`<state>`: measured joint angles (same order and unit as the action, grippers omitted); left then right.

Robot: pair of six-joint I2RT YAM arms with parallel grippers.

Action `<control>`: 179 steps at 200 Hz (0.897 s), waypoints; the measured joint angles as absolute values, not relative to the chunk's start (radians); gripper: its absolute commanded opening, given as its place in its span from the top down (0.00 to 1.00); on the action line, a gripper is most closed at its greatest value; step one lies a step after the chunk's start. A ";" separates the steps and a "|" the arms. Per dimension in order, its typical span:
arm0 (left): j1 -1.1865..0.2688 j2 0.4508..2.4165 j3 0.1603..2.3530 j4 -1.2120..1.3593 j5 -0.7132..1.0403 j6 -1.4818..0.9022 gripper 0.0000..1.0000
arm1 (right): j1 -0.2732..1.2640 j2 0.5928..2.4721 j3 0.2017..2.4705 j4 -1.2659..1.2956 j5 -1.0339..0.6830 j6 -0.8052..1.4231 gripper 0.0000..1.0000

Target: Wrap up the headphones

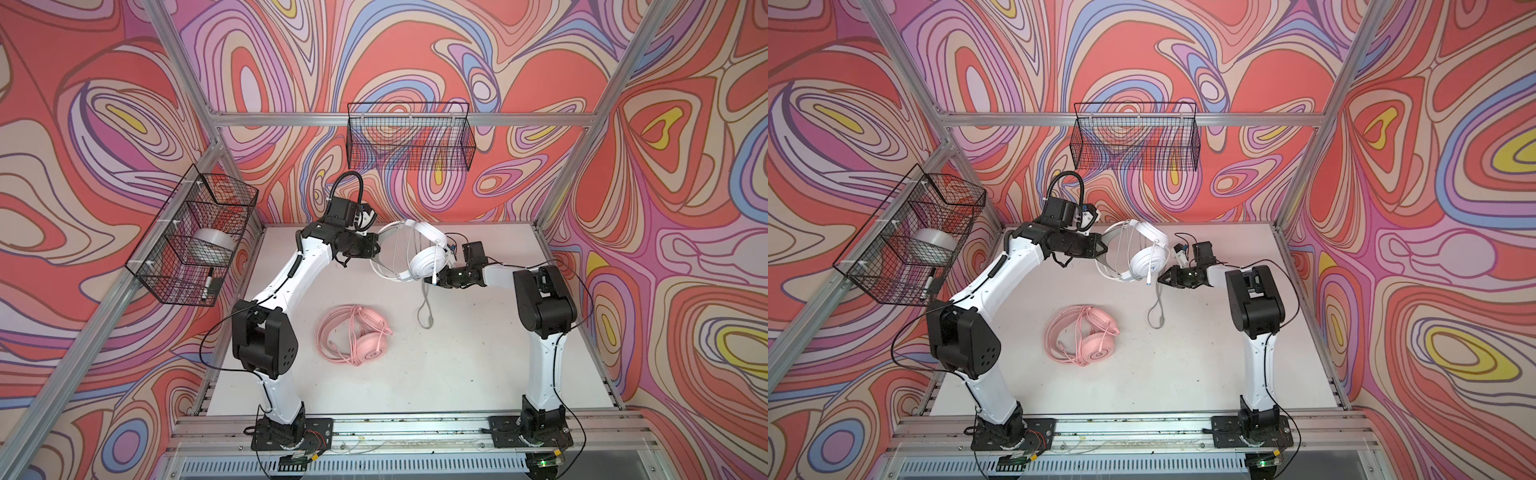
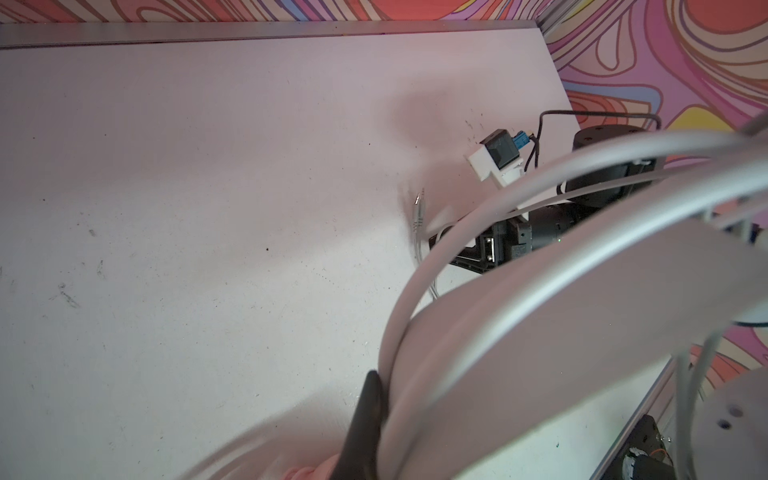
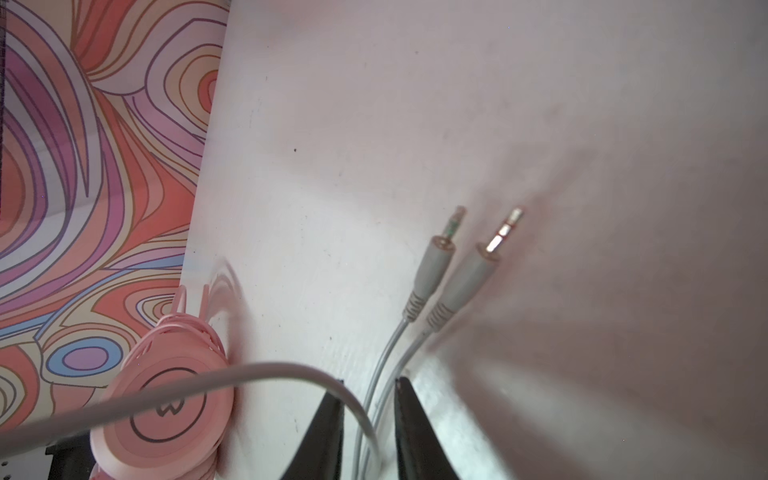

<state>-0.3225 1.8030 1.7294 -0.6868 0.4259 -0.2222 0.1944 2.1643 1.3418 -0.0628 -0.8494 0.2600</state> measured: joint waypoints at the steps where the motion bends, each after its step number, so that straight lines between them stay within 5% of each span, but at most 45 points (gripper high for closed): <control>1: -0.323 1.803 1.729 -0.687 0.426 -0.223 1.00 | 0.196 2.164 1.342 -0.061 -0.850 0.261 0.75; 52: -0.323 1.806 1.730 -0.686 0.426 -0.234 1.00 | 0.234 2.165 1.341 0.047 -0.859 0.334 0.67; 179: -0.323 1.814 1.737 -0.690 0.413 -0.243 1.00 | 0.283 2.183 1.307 0.043 -0.789 0.335 0.66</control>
